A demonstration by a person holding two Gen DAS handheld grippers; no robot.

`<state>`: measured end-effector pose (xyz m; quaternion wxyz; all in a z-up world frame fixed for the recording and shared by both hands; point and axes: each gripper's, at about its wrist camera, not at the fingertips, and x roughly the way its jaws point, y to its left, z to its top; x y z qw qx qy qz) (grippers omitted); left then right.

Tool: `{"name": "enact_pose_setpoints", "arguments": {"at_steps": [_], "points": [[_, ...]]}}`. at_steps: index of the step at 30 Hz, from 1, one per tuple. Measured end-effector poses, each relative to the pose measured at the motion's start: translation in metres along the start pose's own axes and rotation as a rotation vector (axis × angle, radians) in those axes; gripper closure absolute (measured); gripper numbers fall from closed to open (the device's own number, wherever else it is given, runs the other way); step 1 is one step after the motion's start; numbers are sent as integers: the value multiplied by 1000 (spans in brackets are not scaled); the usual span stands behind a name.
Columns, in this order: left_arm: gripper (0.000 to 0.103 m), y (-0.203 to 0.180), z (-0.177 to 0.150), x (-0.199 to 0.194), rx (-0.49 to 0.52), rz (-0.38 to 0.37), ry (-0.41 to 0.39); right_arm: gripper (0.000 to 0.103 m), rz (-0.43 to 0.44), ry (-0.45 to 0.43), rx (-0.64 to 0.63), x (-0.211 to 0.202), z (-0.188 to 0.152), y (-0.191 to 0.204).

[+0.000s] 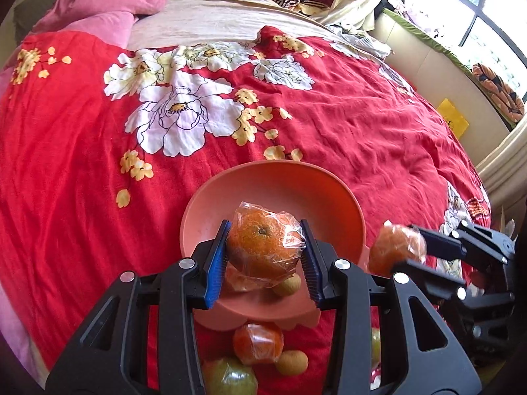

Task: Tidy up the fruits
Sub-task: 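Lift and carry both bagged mandarins over the pink bowl with both tools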

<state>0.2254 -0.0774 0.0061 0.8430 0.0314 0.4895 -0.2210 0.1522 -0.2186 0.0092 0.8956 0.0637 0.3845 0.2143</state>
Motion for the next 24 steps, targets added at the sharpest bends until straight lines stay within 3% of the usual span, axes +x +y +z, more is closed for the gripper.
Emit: {"name": "enact_pose_setpoints", "arguments": {"at_steps": [24], "points": [[71, 1, 17, 41, 13, -27, 62, 72, -18, 56, -36, 37, -6, 4]]}}
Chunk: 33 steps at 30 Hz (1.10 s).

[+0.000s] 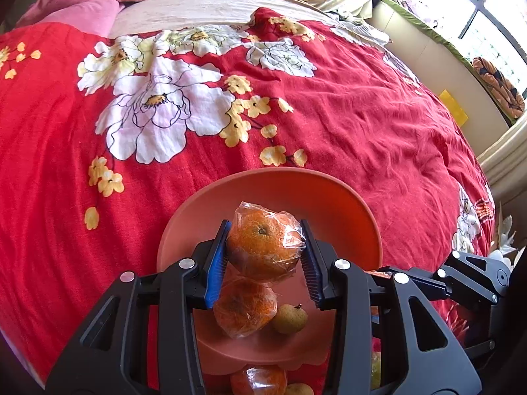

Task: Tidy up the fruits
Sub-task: 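Lift and carry both bagged mandarins over the pink bowl with both tools, then open the left tool to release its mandarin while the right tool releases its mandarin into the bowl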

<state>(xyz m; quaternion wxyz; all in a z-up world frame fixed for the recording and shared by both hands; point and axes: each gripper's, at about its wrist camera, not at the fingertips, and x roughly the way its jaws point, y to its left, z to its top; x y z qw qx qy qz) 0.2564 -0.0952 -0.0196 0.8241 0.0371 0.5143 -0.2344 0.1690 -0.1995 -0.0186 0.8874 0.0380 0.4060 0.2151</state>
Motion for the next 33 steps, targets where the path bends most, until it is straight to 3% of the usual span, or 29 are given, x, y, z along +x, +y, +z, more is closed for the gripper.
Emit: {"name": "enact_pose_setpoints", "arguments": {"at_steps": [25, 33], "points": [[71, 1, -2, 13, -13, -30, 10, 68, -11, 23, -1, 13, -8, -1], [71, -2, -3, 16, -16, -34, 14, 55, -17, 5, 18, 1, -11, -3]]}}
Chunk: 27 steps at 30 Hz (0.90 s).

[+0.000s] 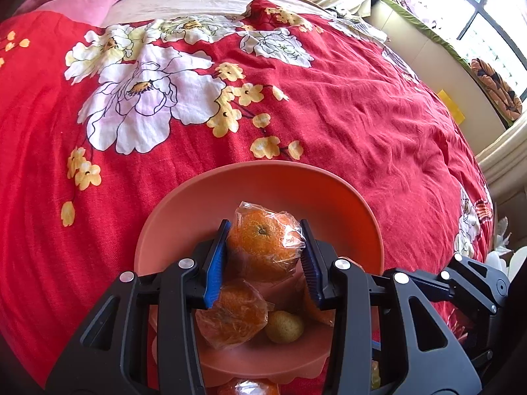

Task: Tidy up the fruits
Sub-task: 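Open the left tool to release its mandarin while the right tool releases its mandarin into the bowl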

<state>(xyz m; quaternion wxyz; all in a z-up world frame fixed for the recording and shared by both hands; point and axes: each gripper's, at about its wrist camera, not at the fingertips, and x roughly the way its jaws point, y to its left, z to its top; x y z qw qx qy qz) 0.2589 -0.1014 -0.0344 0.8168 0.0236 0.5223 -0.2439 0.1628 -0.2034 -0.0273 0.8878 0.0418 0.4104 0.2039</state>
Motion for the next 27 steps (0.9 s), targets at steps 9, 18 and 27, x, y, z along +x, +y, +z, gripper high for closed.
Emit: {"name": "enact_pose_setpoints", "arguments": {"at_steps": [9, 18, 27], "points": [[68, -4, -1, -4, -1, 4, -6, 49, -28, -22, 13, -14, -5, -5], [64, -9, -1, -14, 6, 10, -24, 42, -46, -43, 26, -24, -4, -8], [58, -12, -1, -32, 7, 19, -58, 35, -53, -66, 29, -33, -4, -8]]}}
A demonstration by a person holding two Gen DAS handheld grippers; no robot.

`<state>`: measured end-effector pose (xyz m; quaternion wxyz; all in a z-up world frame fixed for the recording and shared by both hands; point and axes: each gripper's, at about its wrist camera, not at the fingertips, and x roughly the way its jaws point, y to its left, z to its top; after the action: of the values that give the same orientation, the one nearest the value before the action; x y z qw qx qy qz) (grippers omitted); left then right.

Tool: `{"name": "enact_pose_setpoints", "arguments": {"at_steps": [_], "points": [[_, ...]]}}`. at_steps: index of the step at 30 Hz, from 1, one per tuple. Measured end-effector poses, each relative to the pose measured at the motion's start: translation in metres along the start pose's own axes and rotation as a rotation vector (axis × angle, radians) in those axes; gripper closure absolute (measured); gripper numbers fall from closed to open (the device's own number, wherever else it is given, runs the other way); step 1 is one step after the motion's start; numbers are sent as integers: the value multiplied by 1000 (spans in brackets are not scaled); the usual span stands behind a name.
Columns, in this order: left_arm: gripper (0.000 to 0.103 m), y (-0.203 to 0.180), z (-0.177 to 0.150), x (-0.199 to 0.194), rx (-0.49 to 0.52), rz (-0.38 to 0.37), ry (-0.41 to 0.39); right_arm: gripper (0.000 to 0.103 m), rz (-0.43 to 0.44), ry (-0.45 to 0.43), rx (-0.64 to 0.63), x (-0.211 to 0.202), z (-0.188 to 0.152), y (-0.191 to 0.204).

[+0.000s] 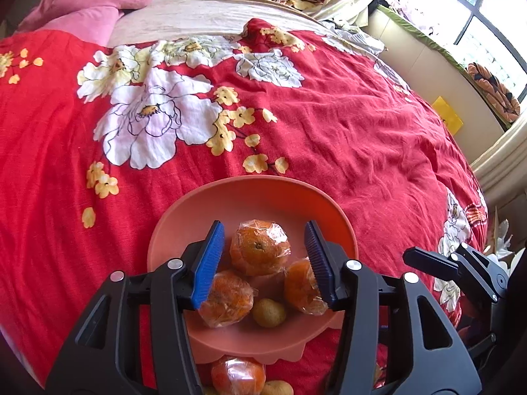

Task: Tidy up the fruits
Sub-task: 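Open the left tool to release its mandarin while the right tool releases its mandarin into the bowl, then withdraw both open tools from the bowl back over the loose fruit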

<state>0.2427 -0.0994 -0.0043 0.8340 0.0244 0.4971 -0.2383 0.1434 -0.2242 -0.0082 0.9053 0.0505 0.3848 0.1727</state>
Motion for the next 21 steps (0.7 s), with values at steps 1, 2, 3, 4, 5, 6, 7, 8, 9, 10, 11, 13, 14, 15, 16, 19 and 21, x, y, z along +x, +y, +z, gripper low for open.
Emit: {"name": "enact_pose_setpoints", "arguments": {"at_steps": [1, 2, 3, 4, 5, 6, 7, 8, 9, 10, 11, 13, 14, 15, 16, 19, 21], "points": [[56, -1, -1, -3, 1, -1, -4, 34, -2, -1, 2, 0, 0, 0], [56, -1, -1, -5, 4, 0, -8, 33, -3, -1, 2, -1, 0, 0], [54, -2, -2, -6, 7, 2, -10, 33, -3, -4, 1, -1, 0, 0], [53, -4, -2, -8, 9, 4, -12, 32, -3, -7, 2, -2, 1, 1], [53, -4, -2, -10, 11, 8, -14, 31, -2, -7, 1, -2, 1, 1], [53, -5, -3, -12, 13, 11, -16, 30, -1, -8, -1, -3, 1, 1], [52, -6, -3, -15, 18, 12, -20, 29, -4, -12, -1, -3, 0, 1], [50, -7, -4, -17, 21, 16, -24, 27, -7, -13, 1, -4, 0, 1], [44, -7, -4, -22, 22, 22, -32, 27, -7, -12, 3, -3, 0, 1], [42, -8, -5, -24, 23, 25, -39, 27, -10, -14, 4, -4, 1, 1], [42, -8, -5, -27, 27, 30, -45, 27, -13, -15, 1, -4, 1, 1], [41, -8, -6, -34, 22, 31, -58, 26, -14, -16, 1, -5, 1, 1], [40, -8, -6, -36, 21, 31, -63, 25, -17, -17, 2, -5, 1, 2], [39, -7, -7, -39, 21, 32, -69, 24, -17, -19, 0, -6, 1, 2], [35, -7, -8, -43, 18, 33, -78, 24, -18, -21, -1, -7, 2, 3], [30, -8, -9, -50, 11, 30, -89, 21, -21, -31, -6, -11, 3, 5], [28, -9, -10, -55, 11, 33, -97, 18, -21, -38, -10, -14, 5, 6]]}}
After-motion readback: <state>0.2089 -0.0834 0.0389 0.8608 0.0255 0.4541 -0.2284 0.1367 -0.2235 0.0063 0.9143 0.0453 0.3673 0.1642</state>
